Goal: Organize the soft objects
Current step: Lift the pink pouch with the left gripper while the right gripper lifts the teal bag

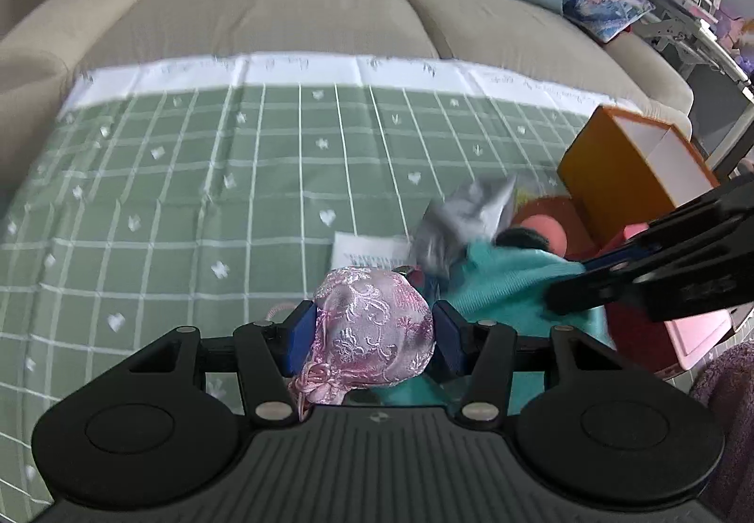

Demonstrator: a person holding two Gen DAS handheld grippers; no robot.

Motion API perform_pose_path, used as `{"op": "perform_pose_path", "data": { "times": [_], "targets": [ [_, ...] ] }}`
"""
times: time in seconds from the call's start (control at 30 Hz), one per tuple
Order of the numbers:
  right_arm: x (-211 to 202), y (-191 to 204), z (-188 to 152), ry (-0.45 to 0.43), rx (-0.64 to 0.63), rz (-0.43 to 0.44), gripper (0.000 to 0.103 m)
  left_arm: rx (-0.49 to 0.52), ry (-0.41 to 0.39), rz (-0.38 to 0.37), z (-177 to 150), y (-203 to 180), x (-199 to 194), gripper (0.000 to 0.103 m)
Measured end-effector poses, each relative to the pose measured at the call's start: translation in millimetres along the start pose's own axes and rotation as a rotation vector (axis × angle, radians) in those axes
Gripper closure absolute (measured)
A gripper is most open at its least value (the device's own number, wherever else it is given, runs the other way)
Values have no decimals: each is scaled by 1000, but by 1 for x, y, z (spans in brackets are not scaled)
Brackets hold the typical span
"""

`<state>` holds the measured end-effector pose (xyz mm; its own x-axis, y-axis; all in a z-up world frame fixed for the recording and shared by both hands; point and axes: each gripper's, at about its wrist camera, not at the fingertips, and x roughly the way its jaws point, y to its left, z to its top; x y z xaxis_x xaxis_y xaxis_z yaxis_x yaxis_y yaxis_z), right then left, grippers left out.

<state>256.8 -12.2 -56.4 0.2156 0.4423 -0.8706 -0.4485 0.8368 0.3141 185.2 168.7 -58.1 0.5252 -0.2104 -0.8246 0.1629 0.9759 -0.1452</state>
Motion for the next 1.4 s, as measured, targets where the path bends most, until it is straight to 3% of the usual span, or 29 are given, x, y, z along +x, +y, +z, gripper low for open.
{"op": "perform_pose_path", "data": {
  "times": [0.17, 0.37, 0.53, 0.7, 0.93, 1.4],
  "targets": [
    [-46, 13, 10, -40, -63, -26, 86, 24, -56, 6, 10, -3, -29, 41],
    [-95, 36, 29, -132, -265, -169, 88, 43, -92, 8, 18, -14, -49, 41],
    [-145, 48, 52, -220, -332, -206, 89, 67, -111, 4, 20, -24, -57, 41],
    [-161, 55, 56, -201, -389, -278, 89, 84, -136, 2, 24, -32, -70, 41],
    [-168, 42, 19, -160, -313, -235, 89, 167, -132, 2, 22, -60, -95, 41],
    [-172, 7, -111, -147, -139, -136, 89, 287, -89, -85, -22, -133, -115, 41]
  ]
}}
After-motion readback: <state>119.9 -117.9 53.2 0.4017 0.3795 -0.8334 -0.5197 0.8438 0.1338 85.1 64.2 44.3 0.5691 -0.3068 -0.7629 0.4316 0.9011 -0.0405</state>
